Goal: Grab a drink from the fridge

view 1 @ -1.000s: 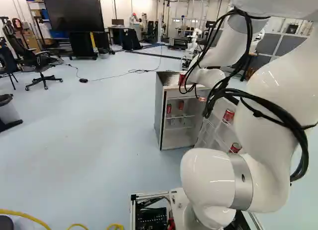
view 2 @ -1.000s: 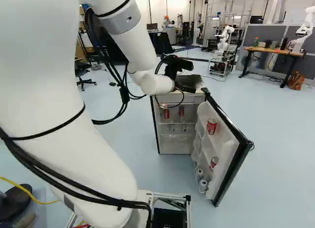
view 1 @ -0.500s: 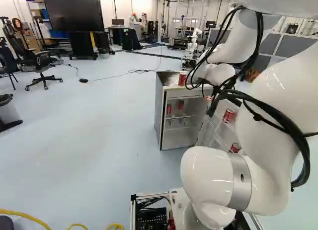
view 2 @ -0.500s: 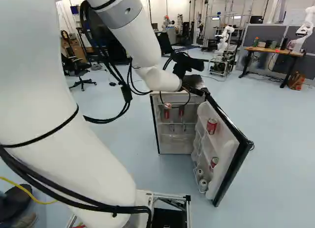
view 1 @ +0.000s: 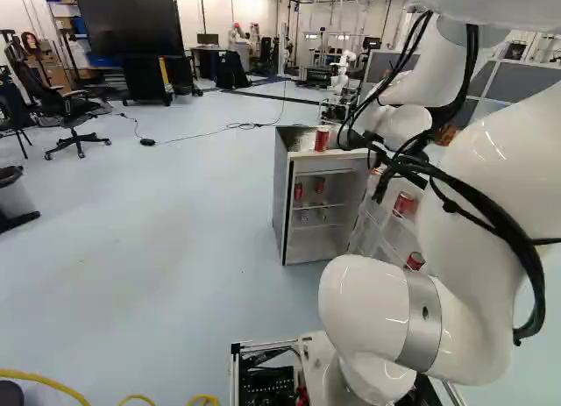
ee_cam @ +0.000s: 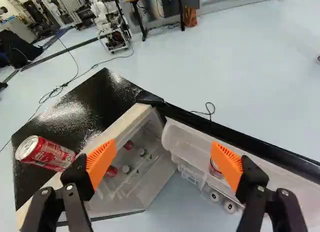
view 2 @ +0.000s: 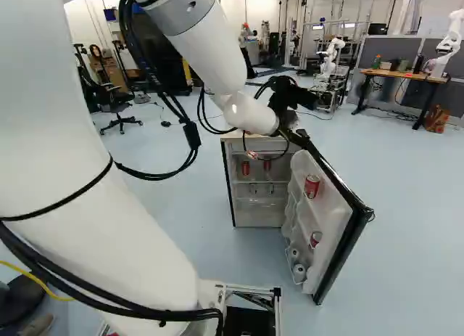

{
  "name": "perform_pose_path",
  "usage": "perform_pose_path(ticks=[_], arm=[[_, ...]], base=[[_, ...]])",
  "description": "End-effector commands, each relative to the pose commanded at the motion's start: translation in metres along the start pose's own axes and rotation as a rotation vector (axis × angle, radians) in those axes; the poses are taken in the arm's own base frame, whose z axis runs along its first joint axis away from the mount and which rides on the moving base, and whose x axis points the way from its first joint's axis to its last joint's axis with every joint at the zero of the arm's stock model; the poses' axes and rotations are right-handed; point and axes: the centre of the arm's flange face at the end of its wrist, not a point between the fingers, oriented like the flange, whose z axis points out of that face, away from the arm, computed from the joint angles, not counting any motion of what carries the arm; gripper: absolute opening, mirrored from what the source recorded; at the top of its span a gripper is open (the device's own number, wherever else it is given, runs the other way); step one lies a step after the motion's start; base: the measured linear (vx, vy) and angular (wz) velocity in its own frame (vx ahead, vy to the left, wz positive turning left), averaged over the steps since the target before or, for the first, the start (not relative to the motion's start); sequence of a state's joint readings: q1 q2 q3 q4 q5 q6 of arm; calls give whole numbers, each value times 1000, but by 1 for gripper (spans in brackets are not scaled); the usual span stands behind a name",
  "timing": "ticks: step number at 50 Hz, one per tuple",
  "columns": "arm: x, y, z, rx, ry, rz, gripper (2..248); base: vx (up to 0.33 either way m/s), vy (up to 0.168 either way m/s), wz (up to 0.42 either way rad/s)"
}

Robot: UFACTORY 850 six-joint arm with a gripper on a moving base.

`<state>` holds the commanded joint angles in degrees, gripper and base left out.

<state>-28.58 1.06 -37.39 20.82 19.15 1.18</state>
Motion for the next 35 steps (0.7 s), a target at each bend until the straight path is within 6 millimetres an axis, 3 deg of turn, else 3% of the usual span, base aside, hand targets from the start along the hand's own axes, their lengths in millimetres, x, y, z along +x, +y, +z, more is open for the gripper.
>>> perform_pose_path(ticks=[35], arm=[[19,48,21,-112,-84,139,247]], base=[[0,0,0]])
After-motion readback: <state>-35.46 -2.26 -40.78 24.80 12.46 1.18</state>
